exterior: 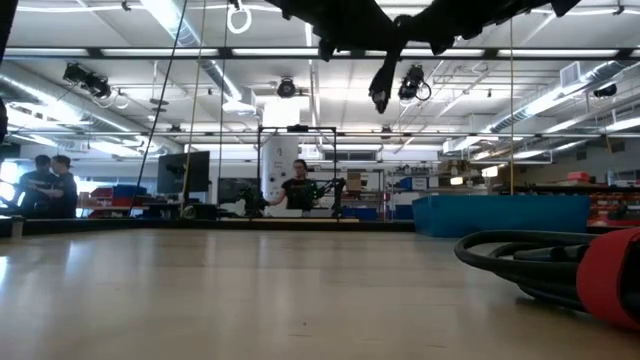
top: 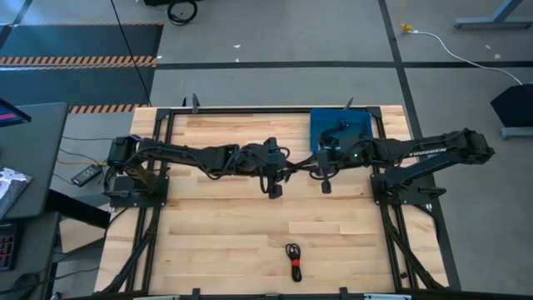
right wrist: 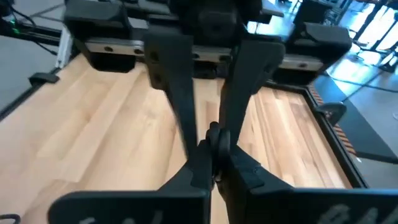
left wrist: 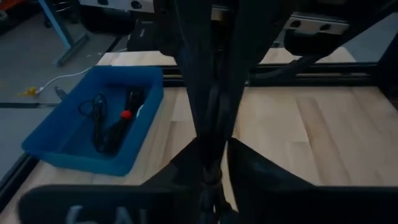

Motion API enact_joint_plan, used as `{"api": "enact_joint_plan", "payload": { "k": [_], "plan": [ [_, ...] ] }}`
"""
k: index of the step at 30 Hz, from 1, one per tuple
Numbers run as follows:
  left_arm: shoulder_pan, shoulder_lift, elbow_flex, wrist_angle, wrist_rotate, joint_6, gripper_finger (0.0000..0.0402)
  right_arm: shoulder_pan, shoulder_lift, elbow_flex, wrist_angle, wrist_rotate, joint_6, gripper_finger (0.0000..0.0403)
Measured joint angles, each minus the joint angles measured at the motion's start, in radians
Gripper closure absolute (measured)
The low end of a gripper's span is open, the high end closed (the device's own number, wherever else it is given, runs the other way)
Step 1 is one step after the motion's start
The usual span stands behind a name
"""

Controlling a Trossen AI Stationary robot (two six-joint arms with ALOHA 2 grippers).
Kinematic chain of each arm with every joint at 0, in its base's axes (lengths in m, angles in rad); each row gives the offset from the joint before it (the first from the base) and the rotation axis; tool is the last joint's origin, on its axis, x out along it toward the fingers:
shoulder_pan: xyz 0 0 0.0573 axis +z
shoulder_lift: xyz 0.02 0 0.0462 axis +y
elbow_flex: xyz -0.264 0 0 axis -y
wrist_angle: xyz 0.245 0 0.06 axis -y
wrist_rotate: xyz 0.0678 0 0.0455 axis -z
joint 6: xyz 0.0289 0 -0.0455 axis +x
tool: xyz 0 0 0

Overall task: Pick and place USB-C Cables
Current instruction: Put the black charger cable into the blue bin

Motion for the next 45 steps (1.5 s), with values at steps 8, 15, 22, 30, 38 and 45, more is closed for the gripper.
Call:
{"api": "enact_joint_plan", "payload": {
  "k": [8, 15, 22, 30, 38, 45],
  "plan": [
    [-0.003, -0.001, 0.0, -0.108, -0.155, 0.001, 0.0235, 0.0, 0.0, -0.001, -0.066, 0.06, -0.011, 0.0385],
    [-0.015, -0.003, 0.0, -0.158, -0.184, -0.004, 0.0196, -0.058, -0.025, -0.001, -0.232, 0.206, -0.037, 0.0386],
    [-0.055, -0.003, 0.0, -0.146, -0.182, 0.004, 0.0202, -0.214, -0.033, -0.001, -0.439, 0.379, -0.024, 0.0386],
    [-0.073, -0.001, 0.0, -0.08, -0.182, -0.013, 0.0216, -0.39, -0.017, -0.001, -0.503, 0.477, -0.05, 0.0386],
    [-0.086, 0.0, 0.0, -0.078, -0.182, -0.038, 0.0216, -0.535, 0.097, -0.001, -0.572, 0.483, -0.063, 0.0387],
    [-0.109, 0.0, 0.0, -0.078, -0.183, -0.06, 0.0216, -0.583, 0.219, -0.001, -0.545, 0.482, -0.087, 0.0386]
  ]
}}
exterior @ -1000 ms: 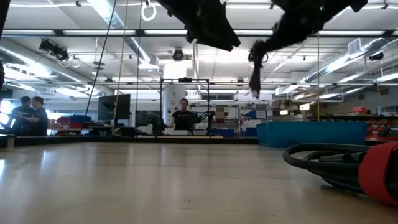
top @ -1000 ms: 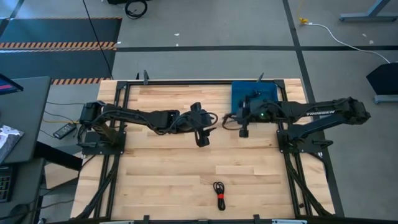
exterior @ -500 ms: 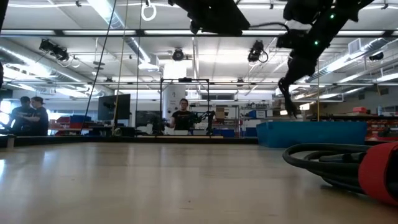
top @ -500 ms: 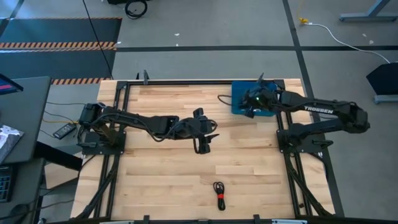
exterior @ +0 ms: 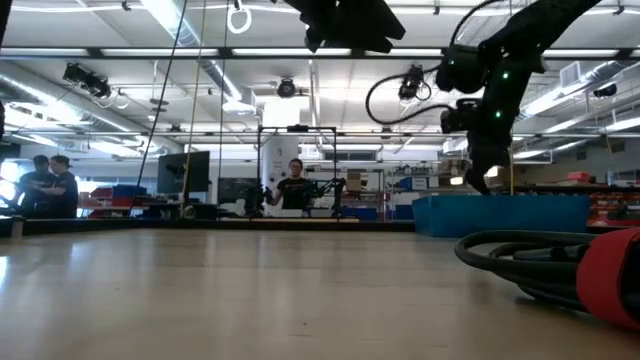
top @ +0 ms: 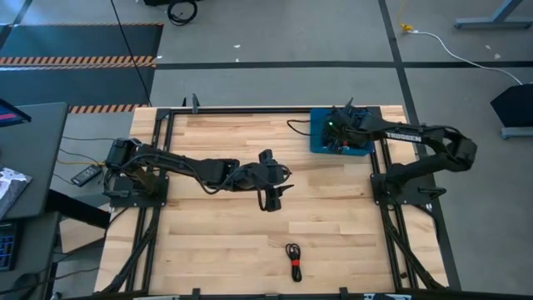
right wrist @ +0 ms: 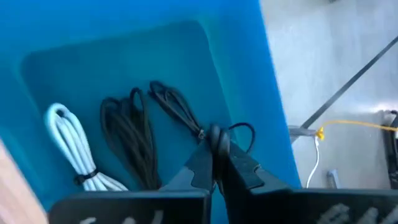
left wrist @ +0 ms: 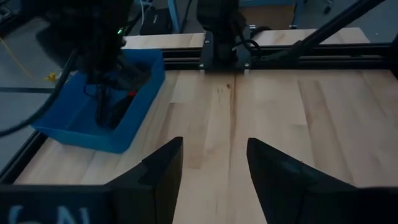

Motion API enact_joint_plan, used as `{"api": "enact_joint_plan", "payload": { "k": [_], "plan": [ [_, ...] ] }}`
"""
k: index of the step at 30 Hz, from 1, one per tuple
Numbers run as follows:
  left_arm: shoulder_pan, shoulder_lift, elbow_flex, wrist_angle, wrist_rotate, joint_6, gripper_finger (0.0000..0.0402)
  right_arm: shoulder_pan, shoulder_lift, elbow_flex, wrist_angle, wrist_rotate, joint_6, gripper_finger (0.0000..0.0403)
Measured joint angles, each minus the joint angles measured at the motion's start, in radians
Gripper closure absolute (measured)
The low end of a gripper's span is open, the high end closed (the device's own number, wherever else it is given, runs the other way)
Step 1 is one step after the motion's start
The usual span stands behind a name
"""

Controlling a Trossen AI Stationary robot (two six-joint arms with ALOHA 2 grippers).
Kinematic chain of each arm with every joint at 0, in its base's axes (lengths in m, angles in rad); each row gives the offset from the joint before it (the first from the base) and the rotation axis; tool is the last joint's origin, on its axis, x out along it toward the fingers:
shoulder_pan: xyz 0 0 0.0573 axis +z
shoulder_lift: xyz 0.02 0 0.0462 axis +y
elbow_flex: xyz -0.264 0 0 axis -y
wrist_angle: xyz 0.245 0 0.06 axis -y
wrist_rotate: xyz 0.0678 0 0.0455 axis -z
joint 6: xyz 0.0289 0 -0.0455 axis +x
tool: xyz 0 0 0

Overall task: Pick and place USB-C Cables
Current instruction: Put the black charger cable into the blue bin

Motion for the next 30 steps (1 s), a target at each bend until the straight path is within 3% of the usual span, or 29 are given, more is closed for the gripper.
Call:
{"api": "enact_joint_plan", "payload": {
  "k": [12, 22, 30],
  "plan": [
    [0.0, 0.0, 0.0, -0.004, 0.0, 0.001, 0.0216, -0.02, 0.101, 0.0, 0.022, -0.053, 0.039, 0.03],
    [0.0, 0.002, 0.0, -0.016, 0.0, 0.001, 0.0216, 0.037, -0.047, 0.0, 0.038, -0.073, 0.071, 0.0181],
    [-0.002, 0.002, 0.0, -0.028, 0.001, -0.017, 0.0216, 0.138, -0.205, 0.0, -0.006, -0.104, 0.154, 0.0143]
  ]
}}
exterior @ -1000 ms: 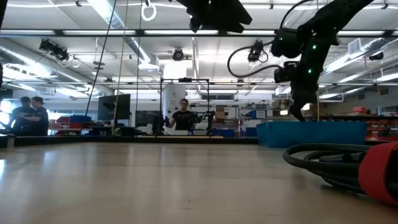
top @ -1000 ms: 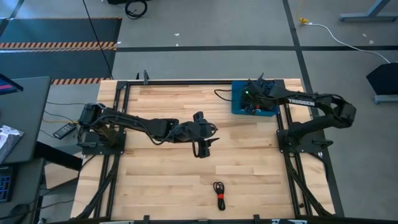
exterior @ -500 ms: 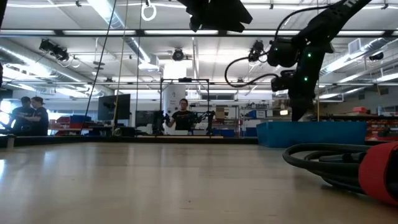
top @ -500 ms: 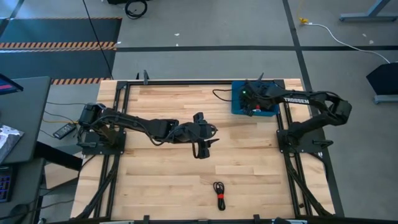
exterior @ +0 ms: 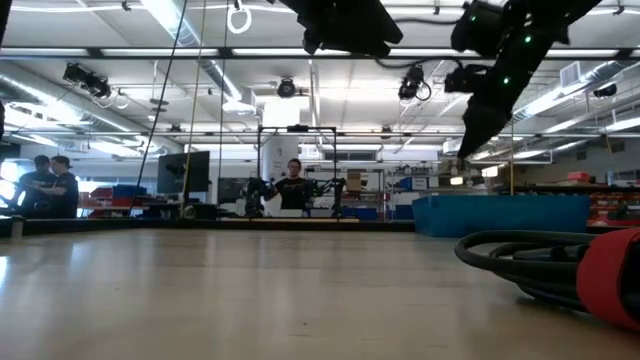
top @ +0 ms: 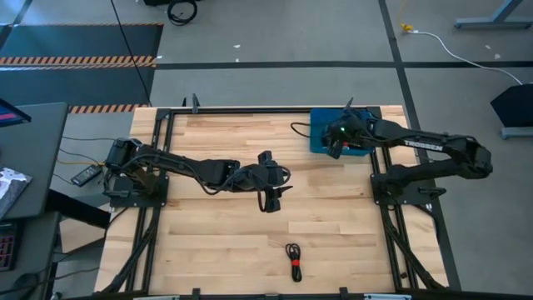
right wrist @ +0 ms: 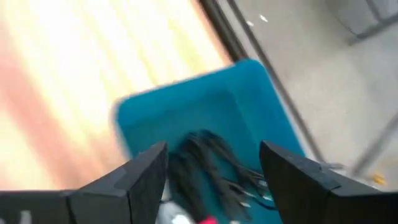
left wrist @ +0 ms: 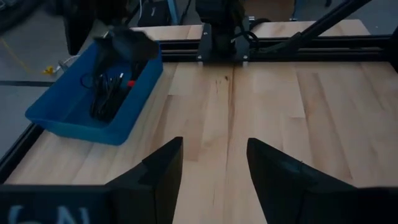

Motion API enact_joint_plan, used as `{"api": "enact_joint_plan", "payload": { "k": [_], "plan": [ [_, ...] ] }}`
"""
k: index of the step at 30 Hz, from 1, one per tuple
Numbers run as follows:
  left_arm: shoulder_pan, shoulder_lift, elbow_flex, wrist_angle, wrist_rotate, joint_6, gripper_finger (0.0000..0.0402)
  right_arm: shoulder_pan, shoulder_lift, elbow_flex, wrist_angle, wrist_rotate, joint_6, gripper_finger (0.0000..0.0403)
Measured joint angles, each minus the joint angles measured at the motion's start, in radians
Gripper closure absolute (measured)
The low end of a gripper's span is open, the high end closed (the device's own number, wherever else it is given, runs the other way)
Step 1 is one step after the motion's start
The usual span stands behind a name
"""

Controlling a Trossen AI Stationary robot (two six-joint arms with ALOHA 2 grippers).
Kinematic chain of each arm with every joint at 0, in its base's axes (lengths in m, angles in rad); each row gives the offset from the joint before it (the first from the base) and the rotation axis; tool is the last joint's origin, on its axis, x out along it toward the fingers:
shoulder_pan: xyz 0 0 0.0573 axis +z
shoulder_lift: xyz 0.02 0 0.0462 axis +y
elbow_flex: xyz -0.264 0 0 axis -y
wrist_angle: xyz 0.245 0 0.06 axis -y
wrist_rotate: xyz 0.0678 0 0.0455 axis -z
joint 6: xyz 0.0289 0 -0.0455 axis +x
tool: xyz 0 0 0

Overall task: Pick and place USB-C Cables
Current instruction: Put the black charger cable into the blue bin

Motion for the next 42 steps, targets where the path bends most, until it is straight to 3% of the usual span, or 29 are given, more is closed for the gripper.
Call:
{"api": "enact_joint_plan", "payload": {
  "k": [5, 10, 14, 17, 21, 29, 42],
  "plan": [
    [0.0, 0.0, 0.0, -0.004, 0.072, -0.033, 0.0216, 0.074, -0.093, 0.0, -0.008, -0.198, 0.103, 0.0144],
    [-0.022, 0.0, 0.0, -0.027, 0.249, -0.032, 0.0216, 0.173, -0.161, 0.0, -0.011, -0.44, 0.139, 0.0146],
    [-0.063, 0.0, 0.0, -0.098, 0.263, -0.004, 0.0216, 0.274, -0.17, 0.0, -0.042, -0.63, 0.122, 0.0147],
    [-0.09, 0.005, 0.0, -0.114, 0.265, -0.009, 0.0216, 0.356, -0.165, 0.0, -0.049, -0.639, 0.136, 0.0147],
    [-0.133, 0.04, 0.001, -0.1, 0.265, -0.014, 0.0216, 0.439, -0.165, 0.0, -0.052, -0.571, 0.136, 0.0147],
    [-0.194, 0.14, 0.001, -0.061, 0.302, -0.064, 0.0216, 0.524, -0.165, 0.0, -0.016, -0.549, 0.183, 0.0147],
    [-0.207, 0.267, 0.001, 0.096, 0.3, -0.055, 0.0216, 0.657, -0.164, 0.0, 0.039, -0.551, 0.26, 0.0149]
  ]
}}
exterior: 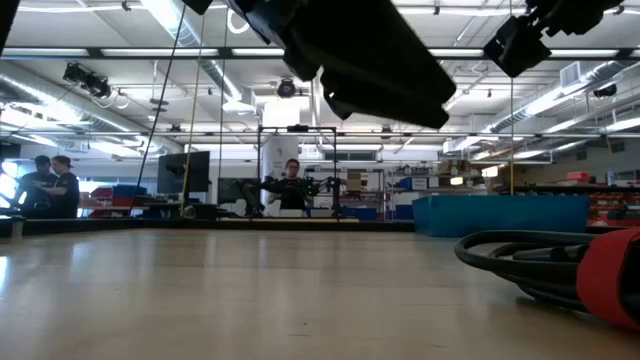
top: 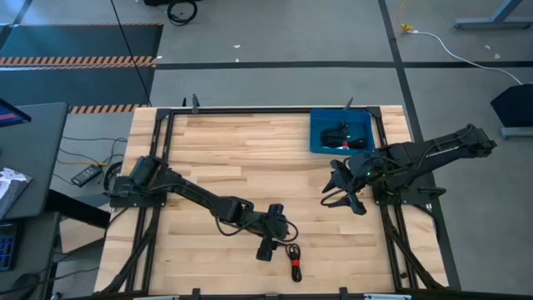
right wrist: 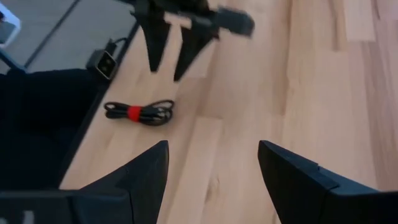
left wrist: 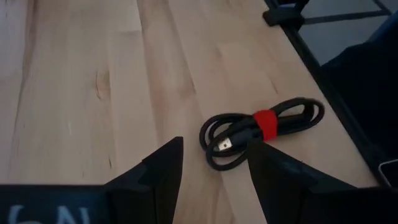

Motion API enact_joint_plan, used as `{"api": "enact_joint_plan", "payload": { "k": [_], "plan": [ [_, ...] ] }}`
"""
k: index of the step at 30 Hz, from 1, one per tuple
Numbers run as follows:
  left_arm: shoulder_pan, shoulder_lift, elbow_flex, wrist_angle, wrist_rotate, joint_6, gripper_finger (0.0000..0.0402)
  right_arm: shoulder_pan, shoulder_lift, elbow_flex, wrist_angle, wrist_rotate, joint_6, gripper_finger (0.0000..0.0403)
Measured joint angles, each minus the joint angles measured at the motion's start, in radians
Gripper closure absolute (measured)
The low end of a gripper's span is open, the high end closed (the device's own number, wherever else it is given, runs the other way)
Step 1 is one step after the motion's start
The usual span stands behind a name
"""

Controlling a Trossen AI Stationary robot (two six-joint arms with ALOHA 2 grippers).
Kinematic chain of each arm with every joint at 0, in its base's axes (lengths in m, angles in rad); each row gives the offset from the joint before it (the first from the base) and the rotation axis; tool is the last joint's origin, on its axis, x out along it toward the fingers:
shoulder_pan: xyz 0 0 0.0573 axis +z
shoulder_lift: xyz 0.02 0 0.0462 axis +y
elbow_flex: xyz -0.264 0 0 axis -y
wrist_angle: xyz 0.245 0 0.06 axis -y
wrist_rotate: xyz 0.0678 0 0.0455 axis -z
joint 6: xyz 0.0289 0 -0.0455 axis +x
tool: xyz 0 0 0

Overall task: Pick and place USB-C Cables
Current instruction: Put the black charger cable into the blue bin

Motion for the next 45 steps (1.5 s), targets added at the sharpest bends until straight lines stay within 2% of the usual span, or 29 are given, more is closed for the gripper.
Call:
{"api": "enact_joint_plan", "payload": {
  "k": [5, 18, 25, 31, 39, 45],
  "plan": [
    [-0.007, 0.033, 0.001, 0.069, 0.014, -0.007, 0.0216, 0.038, 0.003, 0.0, 0.057, 0.0, 0.0, 0.0151],
    [-0.031, 0.118, 0.0, 0.07, 0.01, 0.003, 0.0216, 0.084, 0.095, 0.0, 0.097, 0.008, 0.003, 0.0151],
    [-0.019, 0.071, -0.001, -0.093, -0.049, 0.061, 0.0216, 0.188, 0.243, 0.0, 0.137, 0.012, -0.172, 0.0156],
    [-0.021, -0.043, -0.001, -0.266, -0.17, 0.043, 0.0216, 0.274, 0.344, 0.0, 0.314, 0.051, -0.267, 0.0156],
    [-0.02, -0.135, 0.0, -0.478, -0.245, -0.104, 0.0216, 0.4, 0.494, 0.001, 0.56, 0.223, -0.47, 0.0158],
    [-0.014, -0.18, -0.001, -0.546, -0.315, -0.214, 0.0216, 0.462, 0.651, 0.011, 0.692, 0.332, -0.603, 0.0158]
  ]
}}
